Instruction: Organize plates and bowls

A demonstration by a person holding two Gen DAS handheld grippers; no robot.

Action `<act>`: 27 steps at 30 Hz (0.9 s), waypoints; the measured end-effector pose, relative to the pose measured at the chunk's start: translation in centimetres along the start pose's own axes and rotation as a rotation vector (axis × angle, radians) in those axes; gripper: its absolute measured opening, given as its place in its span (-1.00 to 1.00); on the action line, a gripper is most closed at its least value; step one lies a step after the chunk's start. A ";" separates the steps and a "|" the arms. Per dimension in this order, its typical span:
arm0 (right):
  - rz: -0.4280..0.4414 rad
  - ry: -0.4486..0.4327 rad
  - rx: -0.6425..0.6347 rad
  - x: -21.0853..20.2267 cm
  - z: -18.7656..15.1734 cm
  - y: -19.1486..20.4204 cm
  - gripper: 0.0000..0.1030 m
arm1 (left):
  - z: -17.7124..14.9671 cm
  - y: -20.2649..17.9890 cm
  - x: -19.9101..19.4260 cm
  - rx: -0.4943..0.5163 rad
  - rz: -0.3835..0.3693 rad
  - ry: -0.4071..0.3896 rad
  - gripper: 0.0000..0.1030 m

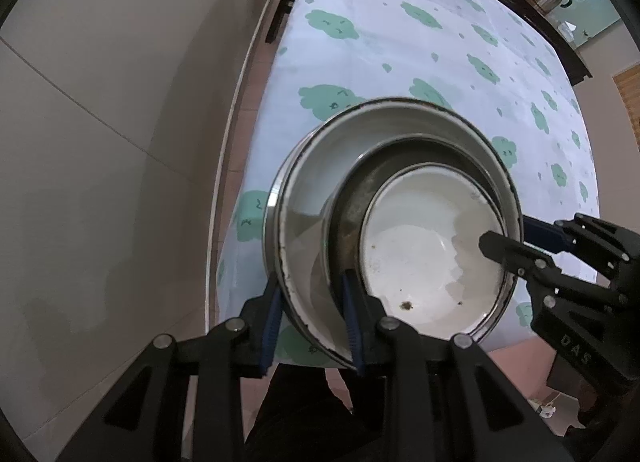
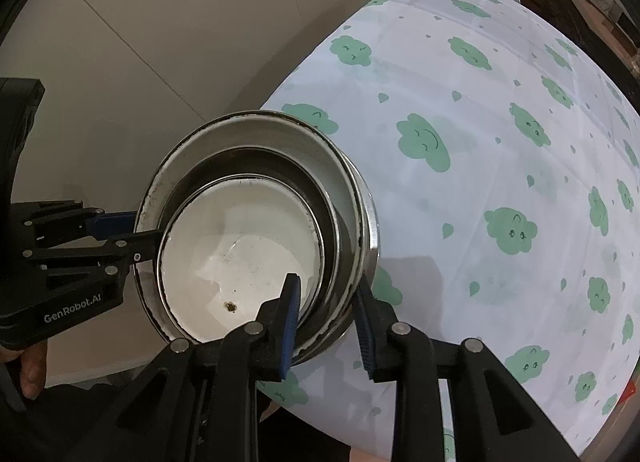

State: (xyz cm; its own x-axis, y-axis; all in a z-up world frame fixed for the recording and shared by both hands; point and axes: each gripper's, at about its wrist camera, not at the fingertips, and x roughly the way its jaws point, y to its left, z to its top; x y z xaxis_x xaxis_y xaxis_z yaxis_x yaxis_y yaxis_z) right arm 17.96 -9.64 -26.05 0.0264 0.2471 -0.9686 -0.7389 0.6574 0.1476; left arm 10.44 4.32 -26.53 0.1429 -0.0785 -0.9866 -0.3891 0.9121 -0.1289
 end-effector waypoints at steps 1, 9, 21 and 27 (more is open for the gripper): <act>0.000 -0.004 0.006 0.0 -0.1 -0.1 -0.41 | 0.0 0.0 0.0 0.003 -0.002 -0.001 -0.46; -0.025 -0.061 0.043 -0.8 -0.4 0.5 -0.02 | -0.2 0.0 -1.1 0.049 -0.008 -0.040 -0.43; -0.232 -0.328 0.133 -8.1 -5.3 1.3 -0.01 | -2.5 -3.3 -7.9 0.217 0.021 -0.360 -0.14; -0.312 -0.479 0.180 -12.5 -9.5 0.3 -0.01 | -4.4 -6.5 -10.7 0.268 0.001 -0.478 0.05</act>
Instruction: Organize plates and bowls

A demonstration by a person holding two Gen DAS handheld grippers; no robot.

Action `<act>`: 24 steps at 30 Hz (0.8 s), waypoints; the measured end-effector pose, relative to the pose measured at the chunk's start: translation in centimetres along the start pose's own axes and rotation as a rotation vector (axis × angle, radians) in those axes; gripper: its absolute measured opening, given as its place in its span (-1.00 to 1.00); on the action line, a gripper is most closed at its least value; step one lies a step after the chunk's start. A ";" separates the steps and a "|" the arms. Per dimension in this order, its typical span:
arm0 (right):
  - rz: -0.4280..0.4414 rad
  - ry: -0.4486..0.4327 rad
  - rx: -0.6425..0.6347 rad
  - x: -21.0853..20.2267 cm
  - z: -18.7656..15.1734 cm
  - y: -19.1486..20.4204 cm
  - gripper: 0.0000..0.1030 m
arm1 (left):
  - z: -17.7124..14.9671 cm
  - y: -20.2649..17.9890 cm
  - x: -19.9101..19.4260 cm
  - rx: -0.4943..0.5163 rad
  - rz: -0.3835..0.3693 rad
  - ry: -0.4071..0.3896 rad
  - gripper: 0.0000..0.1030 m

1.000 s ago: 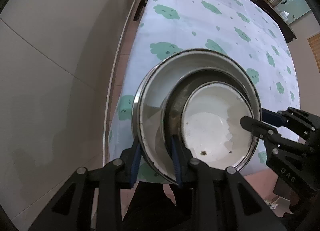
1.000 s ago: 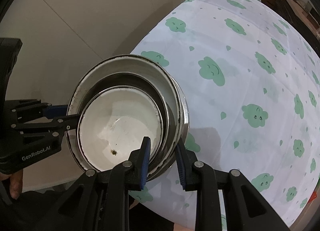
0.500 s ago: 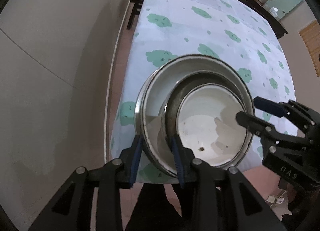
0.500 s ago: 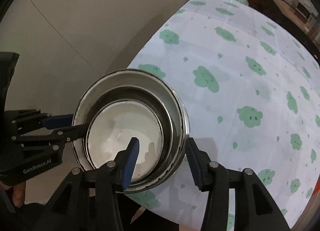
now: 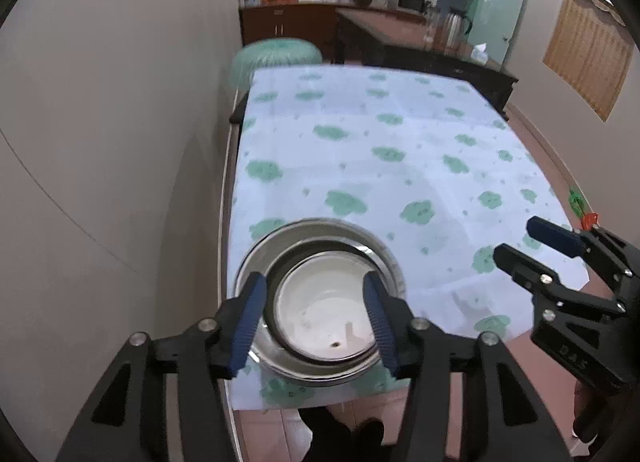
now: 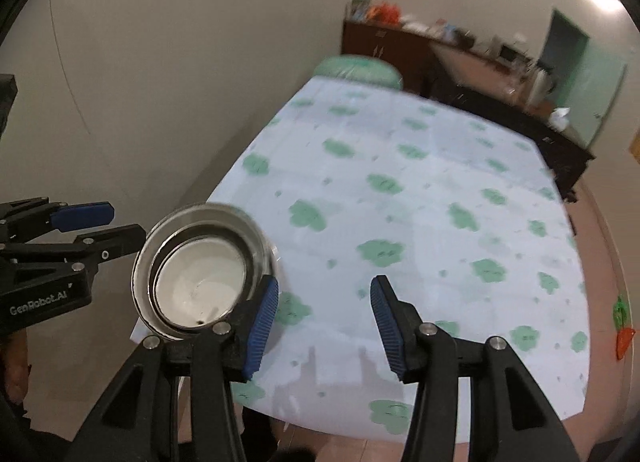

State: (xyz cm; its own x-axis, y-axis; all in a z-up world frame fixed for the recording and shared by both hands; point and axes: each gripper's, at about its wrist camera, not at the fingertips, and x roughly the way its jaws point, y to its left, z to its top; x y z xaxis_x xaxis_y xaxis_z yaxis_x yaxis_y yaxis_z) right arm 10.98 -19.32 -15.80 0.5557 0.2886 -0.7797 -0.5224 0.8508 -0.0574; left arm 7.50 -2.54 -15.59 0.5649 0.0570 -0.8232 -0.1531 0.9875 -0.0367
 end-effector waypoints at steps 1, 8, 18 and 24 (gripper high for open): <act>-0.005 -0.026 0.002 -0.8 -0.2 -0.3 -0.01 | 0.0 -0.6 -0.8 0.004 0.006 -0.027 0.09; -0.067 -0.254 0.014 -8.1 -2.1 -2.3 0.35 | -0.8 -4.3 -6.5 0.037 0.009 -0.169 0.35; -0.075 -0.342 0.026 -12.6 -4.2 -3.7 0.35 | -2.6 -7.4 -10.5 0.054 0.011 -0.241 0.41; -0.080 -0.396 0.016 -14.7 -4.9 -3.9 0.35 | -3.4 -8.3 -12.5 0.055 0.012 -0.279 0.42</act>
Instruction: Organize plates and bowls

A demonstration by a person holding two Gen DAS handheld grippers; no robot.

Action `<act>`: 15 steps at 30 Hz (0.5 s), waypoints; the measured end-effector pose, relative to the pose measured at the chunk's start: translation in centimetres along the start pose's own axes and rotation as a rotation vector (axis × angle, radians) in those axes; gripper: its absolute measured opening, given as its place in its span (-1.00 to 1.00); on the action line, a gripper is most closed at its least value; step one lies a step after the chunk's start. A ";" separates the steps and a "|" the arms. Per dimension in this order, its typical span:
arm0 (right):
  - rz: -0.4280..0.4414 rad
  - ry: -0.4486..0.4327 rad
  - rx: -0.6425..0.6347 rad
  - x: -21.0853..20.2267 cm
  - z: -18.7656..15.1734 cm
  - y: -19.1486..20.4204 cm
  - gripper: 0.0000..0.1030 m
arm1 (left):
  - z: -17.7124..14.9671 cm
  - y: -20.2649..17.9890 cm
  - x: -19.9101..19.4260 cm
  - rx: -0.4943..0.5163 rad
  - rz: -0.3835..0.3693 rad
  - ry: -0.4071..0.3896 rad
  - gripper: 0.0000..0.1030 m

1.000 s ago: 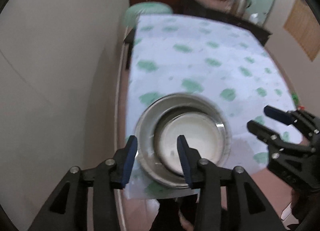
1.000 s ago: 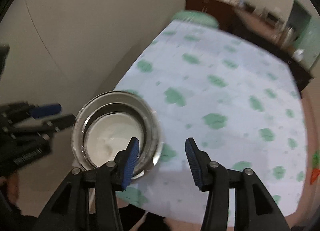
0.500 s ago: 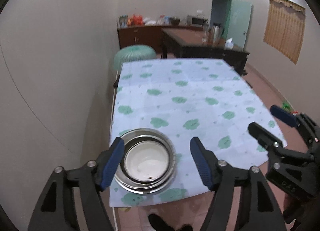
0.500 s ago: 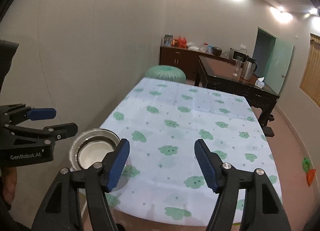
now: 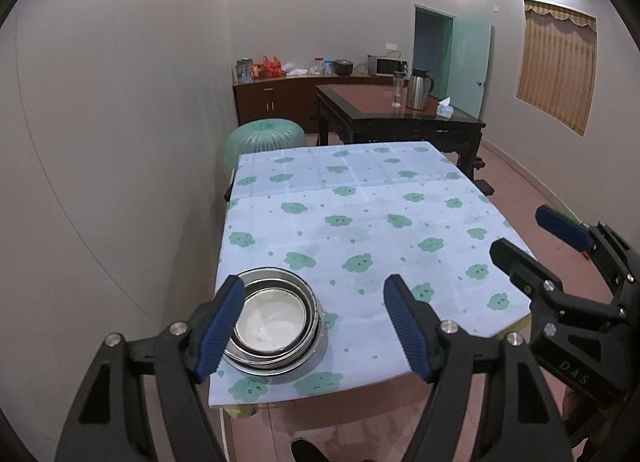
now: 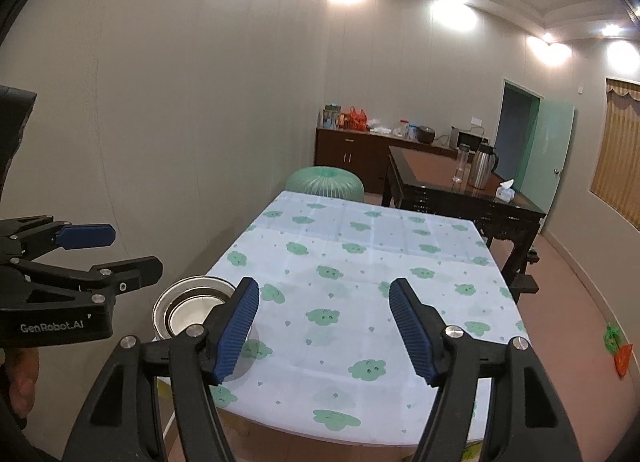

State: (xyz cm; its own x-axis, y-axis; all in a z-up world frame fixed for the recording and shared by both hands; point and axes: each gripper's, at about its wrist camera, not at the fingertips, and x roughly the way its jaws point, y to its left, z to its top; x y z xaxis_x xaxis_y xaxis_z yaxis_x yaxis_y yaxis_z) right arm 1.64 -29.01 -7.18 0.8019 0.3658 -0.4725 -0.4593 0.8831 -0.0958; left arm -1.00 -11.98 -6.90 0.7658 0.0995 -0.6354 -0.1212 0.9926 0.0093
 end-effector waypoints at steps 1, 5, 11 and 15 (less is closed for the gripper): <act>0.000 -0.005 0.000 -0.4 0.0 0.0 0.35 | -0.1 -0.1 -0.3 0.001 0.002 -0.006 0.42; -0.001 -0.020 0.007 -1.2 0.0 -0.2 0.35 | -0.2 -0.4 -1.2 0.005 -0.001 -0.019 0.42; -0.009 -0.037 0.005 -2.1 0.0 0.0 0.36 | -0.2 -0.5 -1.9 0.004 -0.013 -0.034 0.42; -0.020 -0.046 0.007 -2.7 0.0 0.0 0.36 | -0.3 -0.7 -2.4 0.010 -0.019 -0.041 0.43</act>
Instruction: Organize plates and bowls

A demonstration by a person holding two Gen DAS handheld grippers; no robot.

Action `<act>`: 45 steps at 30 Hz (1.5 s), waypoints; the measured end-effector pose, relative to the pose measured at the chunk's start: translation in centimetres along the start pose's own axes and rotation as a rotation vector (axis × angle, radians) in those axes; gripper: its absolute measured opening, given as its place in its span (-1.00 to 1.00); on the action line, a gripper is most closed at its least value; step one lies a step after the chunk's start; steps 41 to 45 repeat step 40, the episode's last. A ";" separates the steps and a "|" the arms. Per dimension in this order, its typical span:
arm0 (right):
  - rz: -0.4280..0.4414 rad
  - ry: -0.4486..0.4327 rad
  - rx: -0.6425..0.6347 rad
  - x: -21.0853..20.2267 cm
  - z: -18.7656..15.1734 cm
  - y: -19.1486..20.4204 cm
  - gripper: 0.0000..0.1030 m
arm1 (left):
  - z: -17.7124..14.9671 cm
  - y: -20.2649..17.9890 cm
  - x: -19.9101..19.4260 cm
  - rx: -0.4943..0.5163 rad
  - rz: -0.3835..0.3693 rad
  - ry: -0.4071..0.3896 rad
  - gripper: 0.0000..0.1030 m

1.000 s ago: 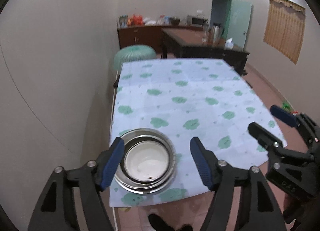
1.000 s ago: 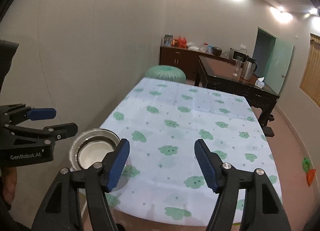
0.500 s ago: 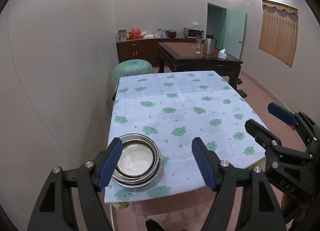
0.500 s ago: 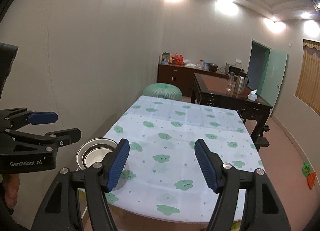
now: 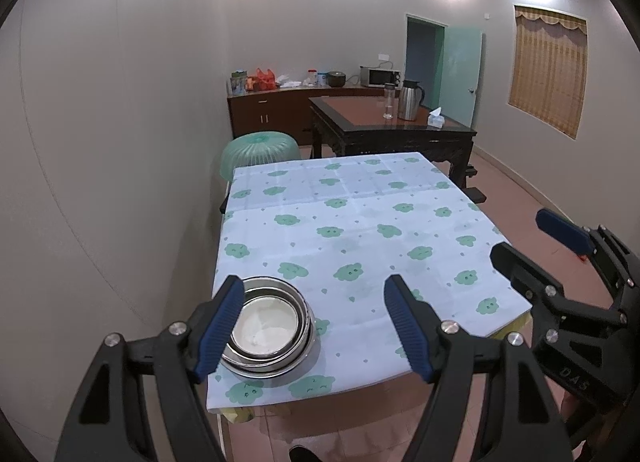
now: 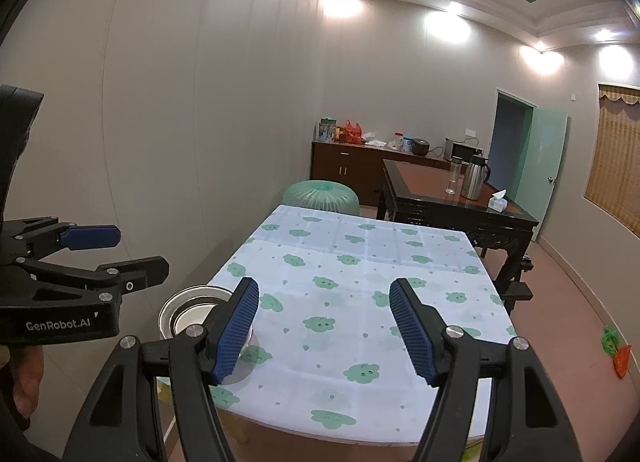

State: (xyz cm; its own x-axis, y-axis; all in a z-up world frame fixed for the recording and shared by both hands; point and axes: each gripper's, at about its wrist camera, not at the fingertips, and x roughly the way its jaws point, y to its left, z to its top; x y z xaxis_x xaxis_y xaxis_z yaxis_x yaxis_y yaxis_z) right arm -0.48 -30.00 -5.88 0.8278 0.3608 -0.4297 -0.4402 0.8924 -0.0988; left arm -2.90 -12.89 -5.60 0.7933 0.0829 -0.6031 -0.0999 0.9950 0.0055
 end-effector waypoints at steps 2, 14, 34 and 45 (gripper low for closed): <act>-0.006 -0.004 0.004 -0.2 0.0 -0.1 0.36 | 0.0 -0.1 -0.1 0.003 -0.006 -0.001 0.43; -0.044 -0.044 0.011 -2.0 0.4 -0.4 0.36 | 1.0 -0.8 -0.9 0.031 -0.022 -0.025 0.43; -0.042 -0.067 0.017 -1.3 0.6 -1.5 0.37 | 1.4 -1.8 0.1 0.037 -0.014 -0.028 0.69; -0.040 -0.061 0.024 -0.9 0.5 -1.7 0.37 | 1.3 -2.4 1.0 0.049 -0.017 -0.005 0.70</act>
